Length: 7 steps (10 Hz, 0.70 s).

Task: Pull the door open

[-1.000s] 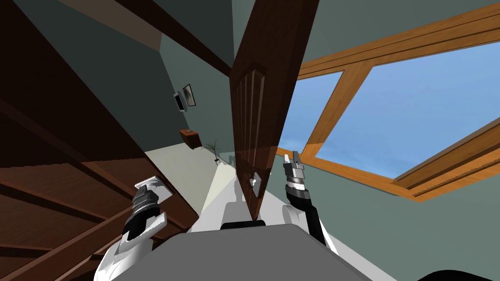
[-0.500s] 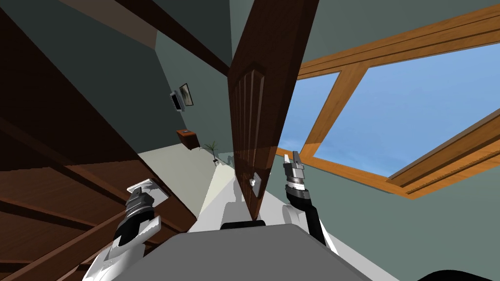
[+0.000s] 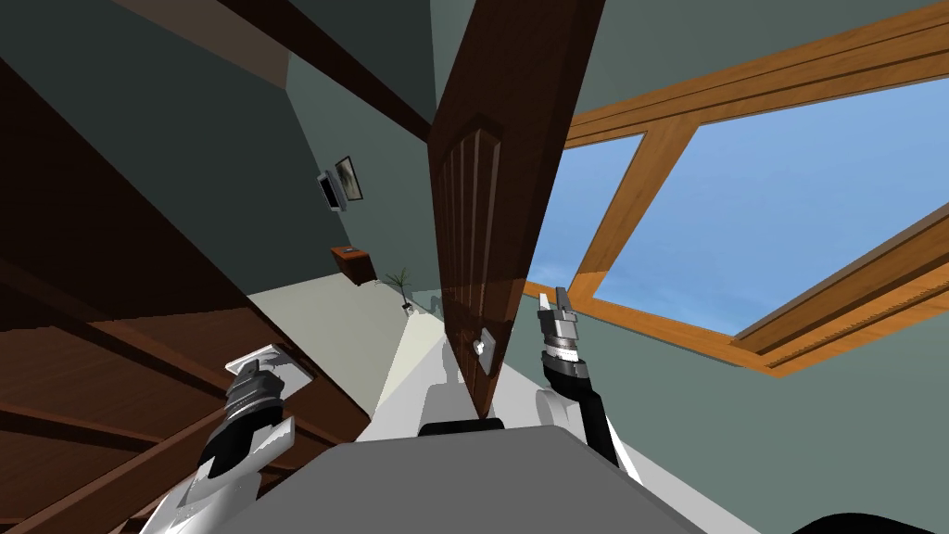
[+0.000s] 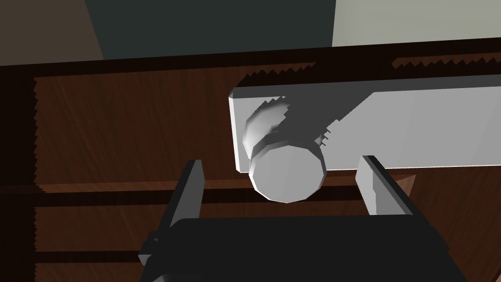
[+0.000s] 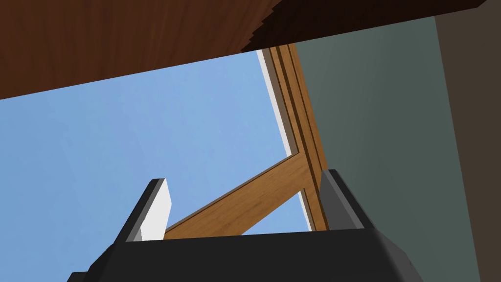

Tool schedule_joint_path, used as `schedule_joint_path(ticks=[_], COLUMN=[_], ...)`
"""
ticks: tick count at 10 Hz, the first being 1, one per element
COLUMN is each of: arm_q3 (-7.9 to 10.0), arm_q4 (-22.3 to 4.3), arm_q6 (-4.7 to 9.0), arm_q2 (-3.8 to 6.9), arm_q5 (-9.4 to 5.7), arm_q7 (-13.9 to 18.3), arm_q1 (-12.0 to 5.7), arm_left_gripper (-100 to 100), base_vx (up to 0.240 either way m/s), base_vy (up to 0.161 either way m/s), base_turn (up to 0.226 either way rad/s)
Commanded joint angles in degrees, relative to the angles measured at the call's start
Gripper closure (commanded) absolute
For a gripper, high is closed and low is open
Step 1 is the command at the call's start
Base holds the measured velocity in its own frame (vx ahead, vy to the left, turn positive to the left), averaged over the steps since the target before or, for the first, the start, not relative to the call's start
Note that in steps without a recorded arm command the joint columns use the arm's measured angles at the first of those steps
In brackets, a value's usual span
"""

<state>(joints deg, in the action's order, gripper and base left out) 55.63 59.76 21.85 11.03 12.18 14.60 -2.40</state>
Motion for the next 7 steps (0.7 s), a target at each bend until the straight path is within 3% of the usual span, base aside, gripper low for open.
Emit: schedule_joint_path(ticks=[1,6,7], arm_q3=[0.0,0.0,-1.15], arm_q4=[0.04,0.04,-1.58], arm_q6=[-0.04,-0.04,0.69], arm_q2=[0.0,0.0,1.41], arm_q5=[0.0,0.0,-0.06], arm_q7=[0.01,0.01,1.13], arm_q1=[0.04,0.04,0.21], arm_left_gripper=[-100,-100,-100], base_vx=[-0.002,-0.002,0.002], base_vy=[0.006,0.004,0.025], base_turn=[-0.002,0.002,-0.043])
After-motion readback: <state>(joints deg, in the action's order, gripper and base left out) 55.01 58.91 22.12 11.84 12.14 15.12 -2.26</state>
